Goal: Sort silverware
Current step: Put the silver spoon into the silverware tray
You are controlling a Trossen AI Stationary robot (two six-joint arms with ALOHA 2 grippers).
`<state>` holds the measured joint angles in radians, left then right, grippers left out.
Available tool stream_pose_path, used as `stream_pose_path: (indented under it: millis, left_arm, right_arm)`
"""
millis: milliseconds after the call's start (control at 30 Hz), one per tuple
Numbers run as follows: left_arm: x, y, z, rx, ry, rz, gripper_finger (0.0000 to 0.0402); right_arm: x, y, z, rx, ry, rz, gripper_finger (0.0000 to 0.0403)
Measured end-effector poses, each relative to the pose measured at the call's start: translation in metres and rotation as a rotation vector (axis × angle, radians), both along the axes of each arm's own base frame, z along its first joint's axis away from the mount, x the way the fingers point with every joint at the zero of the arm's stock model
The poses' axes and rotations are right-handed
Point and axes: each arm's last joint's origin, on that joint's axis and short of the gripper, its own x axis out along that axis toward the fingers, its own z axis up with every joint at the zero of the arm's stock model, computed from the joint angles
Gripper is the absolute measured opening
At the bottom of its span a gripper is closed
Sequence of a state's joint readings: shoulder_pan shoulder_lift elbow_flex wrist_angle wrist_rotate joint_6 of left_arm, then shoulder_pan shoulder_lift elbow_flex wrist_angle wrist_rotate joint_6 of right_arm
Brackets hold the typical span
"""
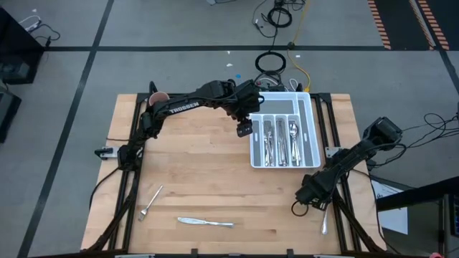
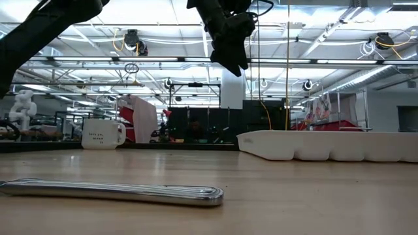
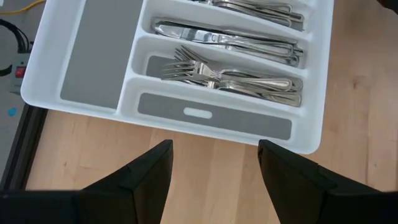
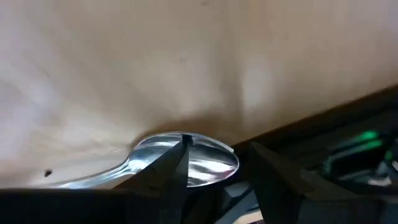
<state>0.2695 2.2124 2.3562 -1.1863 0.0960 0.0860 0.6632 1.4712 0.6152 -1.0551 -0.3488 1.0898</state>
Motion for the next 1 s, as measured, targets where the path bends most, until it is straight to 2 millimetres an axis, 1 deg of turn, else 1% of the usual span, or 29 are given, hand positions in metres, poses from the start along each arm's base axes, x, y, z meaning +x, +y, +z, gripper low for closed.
stream_pose_path:
  millis: [100,167,233,333,367,533,800,1000]
  left_arm:
    - [0.000,0.000,0.000,0.000,0.000,0.000,0.0242]
    - [0.000,0.000,0.000,0.000,0.000,0.000,0.0242]
    - [0.000,0.000,0.000,0.000,0.000,0.000,0.0242]
    - [0.000,0.000,0.000,0.000,0.000,0.000,0.0242]
    - [0.000,0.000,0.000,0.000,0.001,0.000,0.0242]
    - [0.000,0.000,0.000,0.000,0.000,0.000,0.0242]
    - [0.000,0.000,0.000,-0.001,0.002,0.000,0.0242]
    - [-0.001,0.000,-0.001,-0.005,0.014,0.000,0.0242]
  right_arm:
    - [0.001,0.002,-0.003,0.066,-0.010,0.021,0.0150]
    - [0.002,0.003,-0.004,0.111,-0.016,0.035,0.0131]
    - [0.002,0.005,-0.004,0.136,-0.019,0.039,0.0095]
    - [0.003,0.005,-0.004,0.162,-0.018,0.047,0.0025]
    - [0.003,0.006,-0.004,0.171,-0.015,0.048,0.0014]
    - [0.005,0.007,-0.003,0.163,-0.042,0.053,0.0001]
    - [0.014,0.011,0.004,0.117,-0.125,0.072,0.0000]
    - [0.019,0.008,0.005,0.082,-0.166,0.072,0.0000]
